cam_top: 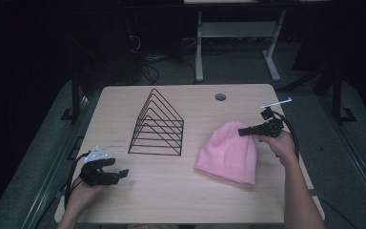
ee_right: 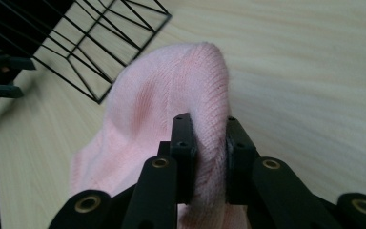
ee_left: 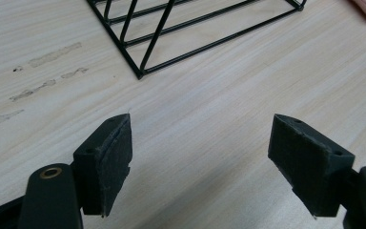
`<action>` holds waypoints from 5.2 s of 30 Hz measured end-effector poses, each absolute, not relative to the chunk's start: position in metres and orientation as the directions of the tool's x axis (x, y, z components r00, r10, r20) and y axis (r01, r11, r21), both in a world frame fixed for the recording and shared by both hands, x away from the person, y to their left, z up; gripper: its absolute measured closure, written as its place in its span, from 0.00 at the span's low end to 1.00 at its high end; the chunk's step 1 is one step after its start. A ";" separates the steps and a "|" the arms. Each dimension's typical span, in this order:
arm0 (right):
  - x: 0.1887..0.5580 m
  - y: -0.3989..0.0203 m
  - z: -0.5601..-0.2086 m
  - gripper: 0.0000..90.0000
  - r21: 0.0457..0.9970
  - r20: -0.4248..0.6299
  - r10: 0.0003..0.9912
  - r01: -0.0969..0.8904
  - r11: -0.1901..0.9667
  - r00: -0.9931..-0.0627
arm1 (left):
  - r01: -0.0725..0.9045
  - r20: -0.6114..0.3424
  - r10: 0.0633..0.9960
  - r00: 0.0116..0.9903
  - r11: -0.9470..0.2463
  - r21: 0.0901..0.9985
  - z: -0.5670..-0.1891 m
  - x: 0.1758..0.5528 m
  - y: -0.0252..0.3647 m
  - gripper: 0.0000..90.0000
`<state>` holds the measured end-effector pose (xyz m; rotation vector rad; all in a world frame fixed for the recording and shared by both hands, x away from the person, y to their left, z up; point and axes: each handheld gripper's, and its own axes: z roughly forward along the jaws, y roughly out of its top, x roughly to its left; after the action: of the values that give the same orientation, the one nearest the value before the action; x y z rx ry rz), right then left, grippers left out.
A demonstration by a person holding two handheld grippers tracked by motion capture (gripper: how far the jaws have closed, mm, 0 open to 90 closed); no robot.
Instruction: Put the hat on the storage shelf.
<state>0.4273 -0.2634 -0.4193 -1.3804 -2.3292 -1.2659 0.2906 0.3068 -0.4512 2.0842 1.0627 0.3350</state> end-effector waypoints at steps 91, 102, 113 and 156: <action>0.426 -0.138 -0.160 0.87 0.868 0.171 0.389 0.325 0.376 -0.905 | 0.400 -0.145 0.496 0.856 -0.460 0.793 -0.299 0.349 0.271 0.21; 0.428 -0.108 -0.146 0.87 0.874 0.144 0.329 0.276 0.401 -0.933 | 0.393 -0.147 0.479 0.865 -0.465 0.794 -0.277 0.364 0.268 0.21; 0.432 -0.080 -0.141 0.87 0.868 0.128 0.276 0.243 0.433 -0.952 | 0.356 -0.123 0.455 0.882 -0.471 0.807 -0.247 0.371 0.261 0.21; 0.463 -0.019 -0.174 0.86 0.874 0.146 0.249 0.242 0.421 -0.958 | 0.480 -0.132 0.595 0.793 -0.476 0.737 -0.264 0.416 0.280 0.89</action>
<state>0.4634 -0.0193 -0.1737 -0.4587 -2.6537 -1.6298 0.4163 0.2795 -0.2640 2.1619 0.7923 0.1797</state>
